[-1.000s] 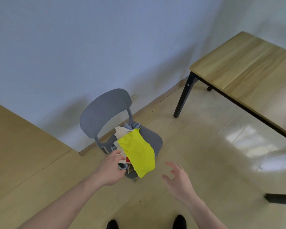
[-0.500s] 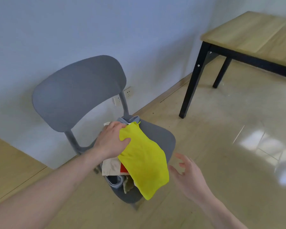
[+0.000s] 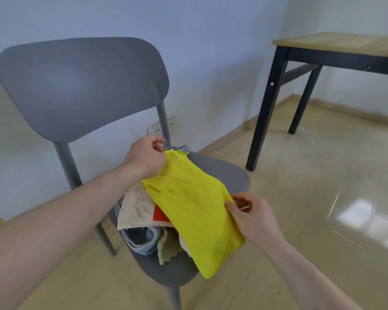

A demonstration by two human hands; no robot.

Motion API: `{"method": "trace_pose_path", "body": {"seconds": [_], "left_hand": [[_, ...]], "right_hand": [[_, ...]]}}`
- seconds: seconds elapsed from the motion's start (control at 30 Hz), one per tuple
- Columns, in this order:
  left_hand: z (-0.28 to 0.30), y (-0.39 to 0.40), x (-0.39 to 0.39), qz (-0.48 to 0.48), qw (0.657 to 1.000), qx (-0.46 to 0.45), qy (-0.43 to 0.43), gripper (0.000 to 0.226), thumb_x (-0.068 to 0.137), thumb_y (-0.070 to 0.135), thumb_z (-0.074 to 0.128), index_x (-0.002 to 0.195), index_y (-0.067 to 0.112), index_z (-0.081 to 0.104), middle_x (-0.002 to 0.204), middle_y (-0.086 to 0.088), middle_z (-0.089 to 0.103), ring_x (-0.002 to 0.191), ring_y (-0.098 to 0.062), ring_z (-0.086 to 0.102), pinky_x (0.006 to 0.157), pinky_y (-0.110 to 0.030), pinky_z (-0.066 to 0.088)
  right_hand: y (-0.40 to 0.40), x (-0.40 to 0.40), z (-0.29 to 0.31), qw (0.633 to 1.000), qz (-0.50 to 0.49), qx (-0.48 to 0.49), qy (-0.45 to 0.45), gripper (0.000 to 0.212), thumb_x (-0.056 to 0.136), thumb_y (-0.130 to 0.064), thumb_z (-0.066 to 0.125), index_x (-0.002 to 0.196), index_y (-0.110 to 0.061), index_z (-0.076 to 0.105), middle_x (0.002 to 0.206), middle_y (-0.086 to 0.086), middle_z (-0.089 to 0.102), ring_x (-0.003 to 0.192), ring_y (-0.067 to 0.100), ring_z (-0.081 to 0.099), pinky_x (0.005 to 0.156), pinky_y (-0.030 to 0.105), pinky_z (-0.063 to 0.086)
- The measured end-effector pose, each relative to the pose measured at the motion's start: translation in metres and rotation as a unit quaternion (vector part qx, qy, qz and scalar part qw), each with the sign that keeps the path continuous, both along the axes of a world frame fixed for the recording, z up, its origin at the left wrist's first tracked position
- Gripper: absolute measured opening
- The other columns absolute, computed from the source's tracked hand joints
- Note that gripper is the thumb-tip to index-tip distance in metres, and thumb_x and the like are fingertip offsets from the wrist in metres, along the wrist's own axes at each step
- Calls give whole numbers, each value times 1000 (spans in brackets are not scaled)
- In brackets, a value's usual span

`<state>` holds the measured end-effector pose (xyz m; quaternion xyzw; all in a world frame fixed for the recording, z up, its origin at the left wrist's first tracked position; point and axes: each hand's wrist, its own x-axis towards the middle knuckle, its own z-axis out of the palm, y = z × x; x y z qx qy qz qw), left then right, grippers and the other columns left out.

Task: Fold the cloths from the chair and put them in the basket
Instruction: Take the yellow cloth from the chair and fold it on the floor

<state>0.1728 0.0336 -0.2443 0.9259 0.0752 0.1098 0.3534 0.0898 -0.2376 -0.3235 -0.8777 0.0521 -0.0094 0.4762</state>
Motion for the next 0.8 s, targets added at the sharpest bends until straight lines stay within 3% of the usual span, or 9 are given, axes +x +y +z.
{"method": "trace_pose_path", "body": {"seconds": [0.17, 0.27, 0.33, 0.47, 0.57, 0.67, 0.8], "left_hand": [[22, 2, 6, -5, 999, 27, 45, 45, 88, 11, 66, 133, 15, 63, 121, -1, 71, 116, -22, 63, 98, -30, 47], [37, 1, 8, -7, 994, 75, 78, 42, 85, 6, 62, 125, 16, 68, 126, -2, 70, 120, -25, 62, 105, -37, 49], [50, 0, 6, -12, 996, 61, 68, 38, 85, 2, 58, 115, 20, 72, 122, -2, 73, 118, -21, 64, 104, -36, 50], [94, -11, -23, -36, 997, 2, -69, 37, 84, -1, 56, 106, 22, 75, 93, 11, 76, 98, -5, 68, 82, -14, 49], [137, -24, -60, -78, 980, -44, -179, 29, 90, 3, 62, 109, 20, 75, 95, 13, 76, 90, 9, 65, 74, 1, 43], [177, -39, -105, -130, 958, -94, -237, 28, 91, 3, 65, 110, 21, 75, 96, 14, 77, 94, 7, 69, 89, -11, 50], [207, -63, -169, -182, 939, -130, -262, 30, 90, -5, 62, 106, 17, 74, 94, 10, 78, 95, 1, 71, 86, -16, 53]], "right_hand": [[-2, 6, 15, 999, -22, 29, -41, 4, 89, -36, 75, 87, -33, 75, 83, -15, 70, 82, 5, 65, 69, 23, 49], [-1, 5, 28, 997, -27, 46, -57, 5, 89, -34, 75, 85, -33, 76, 81, -17, 71, 81, 4, 65, 70, 22, 50], [-2, 3, 41, 994, -36, 55, -87, 7, 90, -31, 75, 83, -33, 76, 79, -16, 71, 76, 3, 65, 67, 20, 47], [-11, -16, 85, 979, -73, 92, -166, 8, 93, -27, 71, 88, -32, 73, 82, -17, 72, 75, 0, 65, 64, 15, 45], [-22, -45, 126, 962, -96, 127, -223, 9, 99, -27, 63, 92, -31, 67, 88, -16, 68, 81, 4, 64, 66, 20, 46], [-36, -81, 163, 947, -116, 135, -267, 8, 104, -30, 55, 100, -26, 61, 95, -13, 63, 88, 7, 60, 67, 25, 44], [-54, -136, 200, 929, -144, 132, -315, 9, 106, -24, 49, 98, -21, 52, 84, -12, 53, 76, 1, 50, 64, 23, 37]]}}
